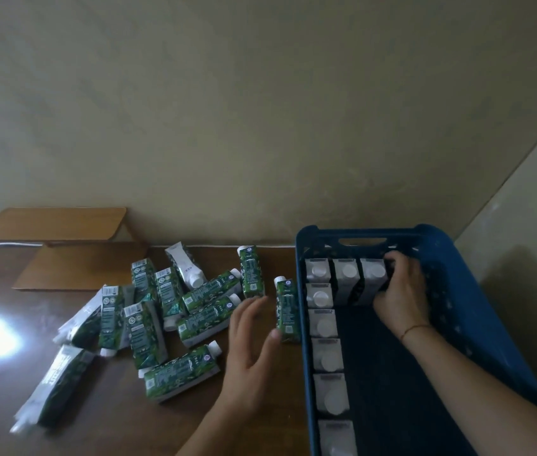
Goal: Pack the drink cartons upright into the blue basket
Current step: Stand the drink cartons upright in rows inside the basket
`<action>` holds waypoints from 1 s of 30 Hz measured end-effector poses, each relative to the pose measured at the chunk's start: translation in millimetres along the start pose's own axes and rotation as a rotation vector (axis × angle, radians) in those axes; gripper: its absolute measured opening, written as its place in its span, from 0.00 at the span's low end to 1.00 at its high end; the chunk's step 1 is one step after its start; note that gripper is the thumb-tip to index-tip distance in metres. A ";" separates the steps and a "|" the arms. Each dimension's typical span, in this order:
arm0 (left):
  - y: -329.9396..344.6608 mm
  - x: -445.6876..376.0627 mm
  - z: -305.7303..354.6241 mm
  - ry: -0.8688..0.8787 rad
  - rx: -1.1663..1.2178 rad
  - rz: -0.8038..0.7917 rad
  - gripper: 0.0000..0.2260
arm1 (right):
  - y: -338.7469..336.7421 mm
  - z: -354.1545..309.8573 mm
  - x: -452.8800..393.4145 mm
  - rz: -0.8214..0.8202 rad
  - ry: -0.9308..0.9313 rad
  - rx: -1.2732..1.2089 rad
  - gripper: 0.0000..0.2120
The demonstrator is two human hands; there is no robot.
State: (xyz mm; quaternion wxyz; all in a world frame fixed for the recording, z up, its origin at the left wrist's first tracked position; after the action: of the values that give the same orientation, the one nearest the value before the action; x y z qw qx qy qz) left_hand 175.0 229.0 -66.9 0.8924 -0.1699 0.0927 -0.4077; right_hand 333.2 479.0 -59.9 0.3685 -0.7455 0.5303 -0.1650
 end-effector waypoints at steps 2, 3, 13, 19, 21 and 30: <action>-30.1 8.5 -39.2 -0.057 -0.256 0.183 0.17 | -10.3 -29.4 3.8 0.075 -0.108 -0.001 0.27; -43.7 14.3 -58.2 -0.084 -0.425 0.236 0.17 | -13.2 -46.3 6.9 0.089 -0.170 -0.033 0.26; -88.6 22.8 -114.7 -0.146 -1.159 0.003 0.31 | 16.9 -196.9 89.5 -0.280 -0.750 -0.071 0.15; -103.7 21.4 -70.9 -0.133 -0.181 -0.223 0.29 | 47.2 -205.5 130.4 -0.757 -0.781 0.257 0.31; -97.4 20.1 -43.6 -0.114 0.025 -0.388 0.25 | 49.4 -210.3 140.6 -0.845 -0.774 0.295 0.37; -66.0 6.1 25.7 -0.033 0.304 -0.412 0.33 | -27.9 -203.1 121.1 -0.702 -0.579 -0.122 0.31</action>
State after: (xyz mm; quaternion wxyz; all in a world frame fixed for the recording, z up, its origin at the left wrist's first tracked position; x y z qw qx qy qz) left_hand 140.9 189.9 -18.2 0.8071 -0.0559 -0.0206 -0.5874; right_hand 268.9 297.1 79.8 0.3785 -0.9159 0.1295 -0.0331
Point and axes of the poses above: each hand's wrist, its own x-axis away from the middle knuckle, its own y-axis out of the palm, z = x × y, the point moved 5 cm from there along -x, towards the middle knuckle, and after that the axes turned 6 degrees about -x, right-handed, at the moved point
